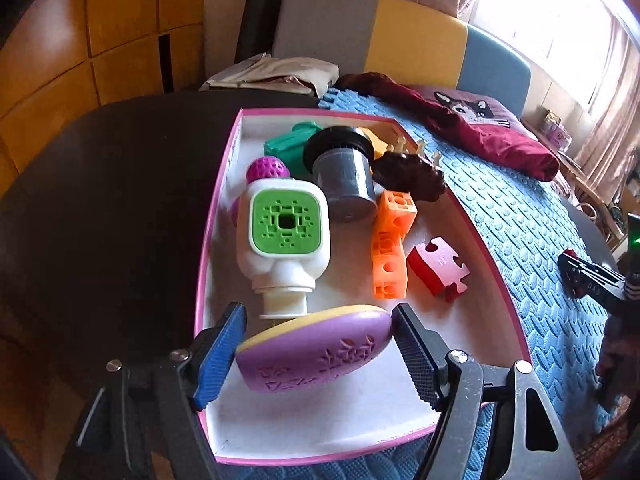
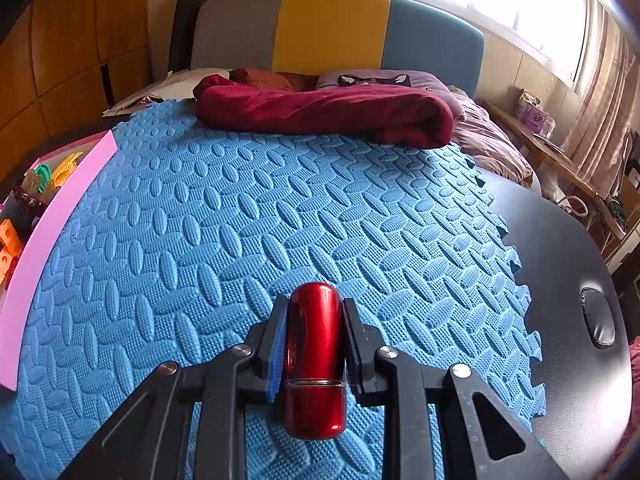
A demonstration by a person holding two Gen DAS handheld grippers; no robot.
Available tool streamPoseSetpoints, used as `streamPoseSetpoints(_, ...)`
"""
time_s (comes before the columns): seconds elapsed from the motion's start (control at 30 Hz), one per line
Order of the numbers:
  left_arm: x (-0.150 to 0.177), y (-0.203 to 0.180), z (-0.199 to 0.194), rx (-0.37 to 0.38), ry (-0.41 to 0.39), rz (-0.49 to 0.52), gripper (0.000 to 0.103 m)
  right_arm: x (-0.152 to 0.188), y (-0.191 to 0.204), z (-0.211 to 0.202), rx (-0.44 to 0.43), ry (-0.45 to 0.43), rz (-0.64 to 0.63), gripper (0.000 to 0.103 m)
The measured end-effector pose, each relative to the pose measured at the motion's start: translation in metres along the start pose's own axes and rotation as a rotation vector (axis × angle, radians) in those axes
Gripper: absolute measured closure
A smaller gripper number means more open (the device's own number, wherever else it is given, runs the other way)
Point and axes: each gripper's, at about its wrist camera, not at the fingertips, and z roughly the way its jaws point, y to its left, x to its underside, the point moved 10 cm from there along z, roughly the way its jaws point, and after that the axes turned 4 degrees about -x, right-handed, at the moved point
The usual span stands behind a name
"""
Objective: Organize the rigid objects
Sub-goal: 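Carry the lilac egg into the tray and open the left gripper, then carry the red tube over the tray with the right gripper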
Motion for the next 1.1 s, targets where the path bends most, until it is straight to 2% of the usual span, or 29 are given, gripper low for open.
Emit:
streamPoseSetpoints(0.2, -0.005, 0.003, -0.012, -0.023, -0.042, 0.003, 0.027, 0.0, 0.0, 0.0, 0.006, 0.0, -0.005, 0.079)
streamPoseSetpoints(0.47, -0.006, 0.003, -0.024, -0.053, -0.053, -0.002, 0.027, 0.0, 0.001, -0.001, 0.017, -0.002, -0.012, 0.079)
streamPoseSetpoints(1.1, -0.017, 0.008, -0.051, -0.076, -0.12, -0.025, 0.026, 0.001, 0.003, -0.003, 0.053, 0.001, -0.031, 0.079)
